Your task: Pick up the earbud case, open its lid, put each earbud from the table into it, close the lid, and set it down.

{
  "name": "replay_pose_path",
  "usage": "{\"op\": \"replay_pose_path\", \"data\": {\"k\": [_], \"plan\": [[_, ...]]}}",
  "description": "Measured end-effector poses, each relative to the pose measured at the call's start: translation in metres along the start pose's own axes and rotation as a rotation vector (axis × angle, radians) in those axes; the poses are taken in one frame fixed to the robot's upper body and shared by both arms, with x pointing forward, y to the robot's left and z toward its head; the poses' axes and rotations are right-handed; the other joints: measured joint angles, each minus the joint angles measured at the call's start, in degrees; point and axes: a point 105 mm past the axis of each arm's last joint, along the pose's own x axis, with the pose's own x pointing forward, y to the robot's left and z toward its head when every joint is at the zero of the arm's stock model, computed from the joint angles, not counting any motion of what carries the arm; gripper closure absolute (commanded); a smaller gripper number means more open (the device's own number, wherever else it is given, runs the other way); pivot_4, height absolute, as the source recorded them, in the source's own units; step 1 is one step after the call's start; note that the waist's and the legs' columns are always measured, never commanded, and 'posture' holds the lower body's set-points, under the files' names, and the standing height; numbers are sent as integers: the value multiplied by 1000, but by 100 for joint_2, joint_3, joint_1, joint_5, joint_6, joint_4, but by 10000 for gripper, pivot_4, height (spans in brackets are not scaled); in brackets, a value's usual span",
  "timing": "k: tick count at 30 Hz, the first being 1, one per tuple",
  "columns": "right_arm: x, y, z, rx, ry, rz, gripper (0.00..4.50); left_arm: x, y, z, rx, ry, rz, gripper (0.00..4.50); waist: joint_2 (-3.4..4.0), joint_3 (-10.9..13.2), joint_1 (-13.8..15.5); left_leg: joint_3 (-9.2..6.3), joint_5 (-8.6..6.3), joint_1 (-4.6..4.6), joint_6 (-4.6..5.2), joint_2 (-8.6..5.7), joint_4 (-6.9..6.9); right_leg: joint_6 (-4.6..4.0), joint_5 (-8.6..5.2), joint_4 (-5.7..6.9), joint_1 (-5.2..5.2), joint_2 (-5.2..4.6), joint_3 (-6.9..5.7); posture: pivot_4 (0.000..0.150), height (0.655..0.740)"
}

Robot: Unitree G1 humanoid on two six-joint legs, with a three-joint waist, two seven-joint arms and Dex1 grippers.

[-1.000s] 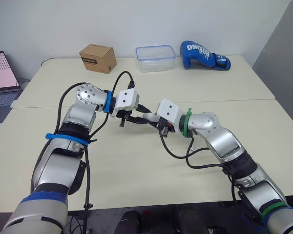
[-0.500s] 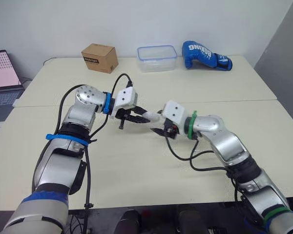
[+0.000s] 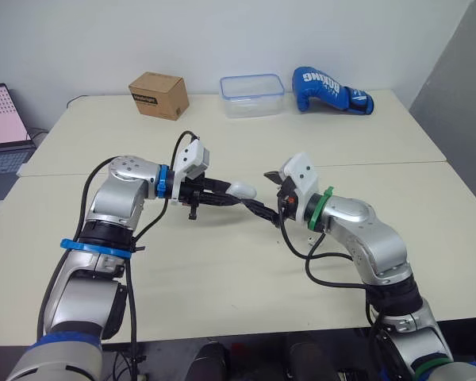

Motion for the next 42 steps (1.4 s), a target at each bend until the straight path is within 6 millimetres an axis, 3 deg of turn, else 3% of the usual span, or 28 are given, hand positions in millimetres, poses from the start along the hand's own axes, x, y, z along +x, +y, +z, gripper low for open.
{"op": "replay_pose_path", "data": {"k": [5,9,15,19,22,27,35,38,42], "plan": [[-2,-5,3,82,-7,5,397,-2,0,-2,-7,-3,28,37336,0,0,26,1,0,0,0,-1,0,0,0,-1,0,-1,1,1500,7400],[-19,-40,17,118,-56,-155,397,8,-14,-15,-41,5,-36,37336,0,0,66,6,0,0,0,-5,0,-1,0,-2,0,-4,6,1500,7400],[-21,-35,12,210,-15,-106,397,14,-11,-7,-36,-50,24,37336,0,0,73,6,0,1,0,3,-2,-1,0,-1,-1,-1,5,1500,7400],[-41,-38,6,159,52,-86,397,18,-5,-7,-56,-135,150,37336,0,0,127,10,0,-2,0,7,-2,-1,0,-9,1,-8,9,1500,7400],[-60,-35,-11,78,163,-32,397,18,3,-3,-48,-196,269,37336,0,0,155,11,-1,-3,0,4,0,-1,0,-13,3,-9,8,1500,7400],[-102,-25,-62,-47,430,115,397,15,13,6,-39,-309,478,37336,-2,0,209,24,-1,3,1,-10,6,1,0,-18,8,-10,18,1500,7400],[-109,-39,-105,-134,535,133,397,22,1,0,-73,-354,585,37336,-4,1,216,49,-1,14,0,-8,11,0,0,-15,9,-5,47,1500,7400],[-106,-41,-108,-150,528,142,6246,24,-1,5,-72,-377,607,37336,-9,-2,229,55,-1,19,0,-10,13,0,1,-18,16,-6,53,1500,7400],[-105,-38,-113,-175,535,182,20205,32,-4,4,-88,-390,612,37336,-9,-2,232,54,-3,71,-1,-9,11,7,-4,-45,78,-5,50,1500,7400]]}}
